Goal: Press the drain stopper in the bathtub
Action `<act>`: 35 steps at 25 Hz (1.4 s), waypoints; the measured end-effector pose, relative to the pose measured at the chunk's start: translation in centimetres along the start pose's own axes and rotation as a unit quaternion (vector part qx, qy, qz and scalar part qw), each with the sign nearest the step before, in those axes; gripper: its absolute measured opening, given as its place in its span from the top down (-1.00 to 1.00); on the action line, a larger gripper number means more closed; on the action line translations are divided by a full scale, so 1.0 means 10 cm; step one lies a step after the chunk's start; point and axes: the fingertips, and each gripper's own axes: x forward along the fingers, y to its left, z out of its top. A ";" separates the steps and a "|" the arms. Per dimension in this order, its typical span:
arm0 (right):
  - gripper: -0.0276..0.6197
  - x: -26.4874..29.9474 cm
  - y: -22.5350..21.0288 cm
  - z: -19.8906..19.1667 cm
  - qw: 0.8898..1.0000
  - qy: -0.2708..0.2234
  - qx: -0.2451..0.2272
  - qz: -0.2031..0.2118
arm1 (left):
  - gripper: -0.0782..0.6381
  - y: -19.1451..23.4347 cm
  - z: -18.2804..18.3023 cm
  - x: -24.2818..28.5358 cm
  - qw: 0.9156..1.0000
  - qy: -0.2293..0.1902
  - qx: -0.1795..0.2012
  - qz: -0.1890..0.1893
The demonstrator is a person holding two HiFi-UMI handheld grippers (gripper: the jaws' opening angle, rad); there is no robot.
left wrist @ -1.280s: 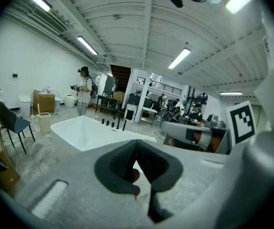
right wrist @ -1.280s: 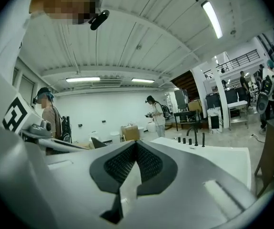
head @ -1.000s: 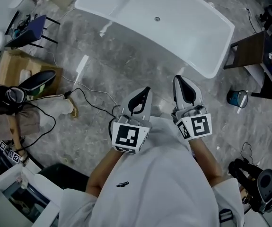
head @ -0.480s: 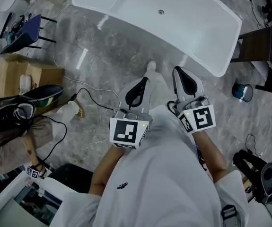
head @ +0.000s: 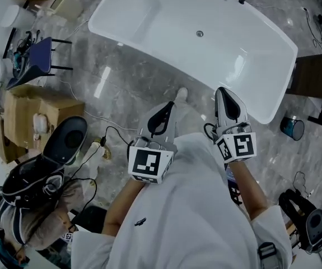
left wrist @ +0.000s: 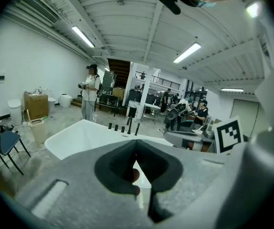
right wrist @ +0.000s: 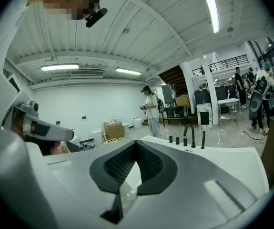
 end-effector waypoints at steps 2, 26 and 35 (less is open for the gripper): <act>0.93 0.34 -0.08 0.13 1.000 -0.005 0.004 0.001 | 0.78 0.23 0.14 0.22 1.000 0.008 -0.001 0.001; 0.93 2.62 -1.21 0.30 0.992 0.034 0.043 -0.114 | 0.78 1.47 0.97 2.86 0.980 0.107 0.041 -0.161; 0.92 3.23 -1.57 -0.31 0.992 0.074 0.048 -0.088 | 0.78 1.74 0.54 3.60 0.980 0.139 0.020 -0.144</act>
